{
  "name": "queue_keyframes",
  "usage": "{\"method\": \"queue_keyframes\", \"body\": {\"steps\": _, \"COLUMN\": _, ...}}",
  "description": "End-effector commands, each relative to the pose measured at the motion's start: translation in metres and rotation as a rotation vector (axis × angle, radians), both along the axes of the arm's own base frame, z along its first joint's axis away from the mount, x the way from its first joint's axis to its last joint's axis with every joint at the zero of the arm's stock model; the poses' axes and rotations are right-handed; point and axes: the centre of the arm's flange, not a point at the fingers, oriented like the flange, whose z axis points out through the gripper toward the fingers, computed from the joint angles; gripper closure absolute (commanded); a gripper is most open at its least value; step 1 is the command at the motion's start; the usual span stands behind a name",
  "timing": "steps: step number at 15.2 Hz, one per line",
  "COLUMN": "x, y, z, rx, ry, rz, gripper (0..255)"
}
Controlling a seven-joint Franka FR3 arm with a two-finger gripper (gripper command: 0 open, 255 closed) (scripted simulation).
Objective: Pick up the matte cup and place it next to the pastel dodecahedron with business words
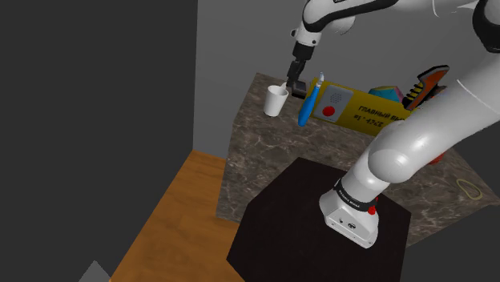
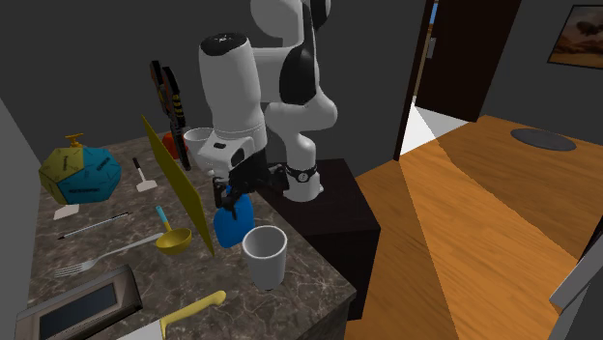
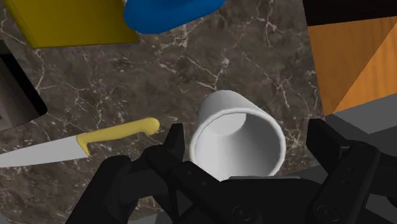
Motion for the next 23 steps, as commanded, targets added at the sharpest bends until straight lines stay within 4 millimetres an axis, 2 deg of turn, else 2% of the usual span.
{"method": "queue_keyframes", "body": {"steps": 1, "x": 0.018, "y": -0.012, "z": -0.017, "rx": 0.017, "ry": -0.007, "rz": 0.009, "gripper": 0}}
{"method": "queue_keyframes", "body": {"steps": 4, "x": 0.044, "y": -0.035, "z": -0.040, "rx": 0.043, "ry": -0.016, "rz": 0.020, "gripper": 0}}
{"method": "queue_keyframes", "body": {"steps": 12, "x": 0.044, "y": -0.032, "z": -0.081, "rx": 0.045, "ry": -0.016, "rz": 0.020, "gripper": 0}}
{"method": "queue_keyframes", "body": {"steps": 20, "x": 0.044, "y": -0.032, "z": -0.081, "rx": 0.045, "ry": -0.016, "rz": 0.020, "gripper": 0}}
{"method": "queue_keyframes", "body": {"steps": 21, "x": 0.044, "y": -0.032, "z": -0.081, "rx": 0.045, "ry": -0.016, "rz": 0.020, "gripper": 255}}
{"method": "queue_keyframes", "body": {"steps": 23, "x": 0.044, "y": -0.032, "z": -0.081, "rx": 0.045, "ry": -0.016, "rz": 0.020, "gripper": 255}}
